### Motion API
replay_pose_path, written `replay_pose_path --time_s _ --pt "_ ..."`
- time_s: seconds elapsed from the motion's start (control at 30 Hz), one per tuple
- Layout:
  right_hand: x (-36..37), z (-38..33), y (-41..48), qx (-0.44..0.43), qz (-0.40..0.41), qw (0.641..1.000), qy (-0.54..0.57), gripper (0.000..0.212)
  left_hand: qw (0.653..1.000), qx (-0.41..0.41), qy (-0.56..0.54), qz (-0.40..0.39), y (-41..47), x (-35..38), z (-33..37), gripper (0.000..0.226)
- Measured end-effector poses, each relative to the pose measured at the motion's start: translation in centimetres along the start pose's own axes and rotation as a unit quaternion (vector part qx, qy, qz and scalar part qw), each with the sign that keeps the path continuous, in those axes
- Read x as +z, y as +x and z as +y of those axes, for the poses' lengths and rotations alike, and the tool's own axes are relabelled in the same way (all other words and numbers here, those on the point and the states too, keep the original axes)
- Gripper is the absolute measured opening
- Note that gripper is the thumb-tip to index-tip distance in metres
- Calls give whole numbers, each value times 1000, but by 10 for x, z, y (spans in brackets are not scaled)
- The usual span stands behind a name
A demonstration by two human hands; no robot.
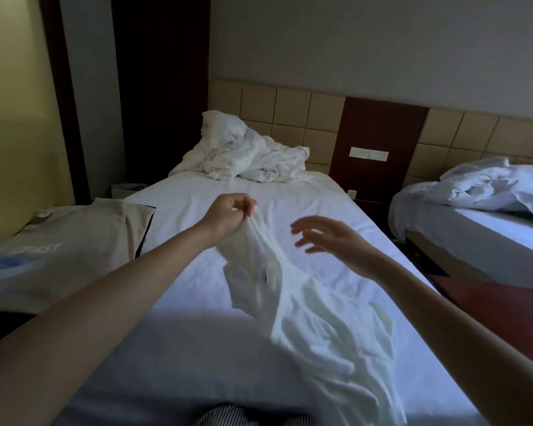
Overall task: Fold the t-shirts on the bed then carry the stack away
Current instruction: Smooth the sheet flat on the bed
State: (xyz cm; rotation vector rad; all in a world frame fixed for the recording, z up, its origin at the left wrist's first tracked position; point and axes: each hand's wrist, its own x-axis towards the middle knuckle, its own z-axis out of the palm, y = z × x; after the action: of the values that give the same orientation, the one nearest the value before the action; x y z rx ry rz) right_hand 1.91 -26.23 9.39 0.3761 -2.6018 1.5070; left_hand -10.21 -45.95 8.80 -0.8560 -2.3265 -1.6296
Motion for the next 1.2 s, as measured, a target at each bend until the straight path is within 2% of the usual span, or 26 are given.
replay_pose_path --time_s 0.07,0.1,0.2,0.27,0.33,0.4,0.43,0.47,0.57,0.6,0.67,0.7,0.73,0.77,0.8,0.87,0.93,1.07,1.2 --pt "-2 1 21 -1 78 997 -25 32 998 10 -62 -12 0 4 13 47" --pt "-2 0 30 -8 75 996 -41 44 995 26 -90 -23 1 4 18 53" --pt "4 -13 55 -62 1 995 -72 76 983 81 -137 -94 2 1 29 64" --pt "10 -22 70 -71 -67 995 -31 84 978 106 -146 -107 3 -2 33 62" --pt "17 -26 81 -49 -120 991 10 72 986 131 -94 -44 3 -7 31 58" --pt "28 -24 84 -9 -144 989 3 35 990 137 -4 15 1 -14 24 52" --pt "34 -22 84 8 -134 991 -12 17 991 128 19 19 -4 -16 21 50" --pt "39 -20 84 19 -101 994 -33 11 992 118 23 28 -9 -17 17 48" --pt "46 -21 84 29 45 996 -71 18 989 52 -68 122 -31 -3 0 24" --pt "44 -22 86 27 94 994 -57 20 985 6 -117 130 -41 8 -7 26" --pt "34 -23 88 32 176 983 -36 12 983 -89 -149 54 -60 33 -26 64" --pt "29 -24 89 40 206 977 -41 11 988 -118 -100 -16 -69 45 -35 78" --pt "24 -25 90 47 229 971 -52 18 987 -128 -51 -83 -78 54 -40 81" --pt "19 -26 91 52 246 966 -61 26 982 -133 -19 -131 -86 61 -44 73" --pt "15 -26 91 53 258 962 -69 31 979 -132 -10 -153 -89 68 -47 53" --pt "2 -29 86 48 281 954 -92 37 977 -137 -46 -157 -90 75 -45 13" --pt "-16 -30 77 49 305 946 -100 39 967 -169 -126 -140 -84 74 -43 18" --pt "-54 -29 49 68 331 936 -96 24 919 -224 -321 -47 -59 50 -39 14" --pt "-65 -12 31 90 262 956 -94 21 941 -194 -259 96 -10 16 -26 15"
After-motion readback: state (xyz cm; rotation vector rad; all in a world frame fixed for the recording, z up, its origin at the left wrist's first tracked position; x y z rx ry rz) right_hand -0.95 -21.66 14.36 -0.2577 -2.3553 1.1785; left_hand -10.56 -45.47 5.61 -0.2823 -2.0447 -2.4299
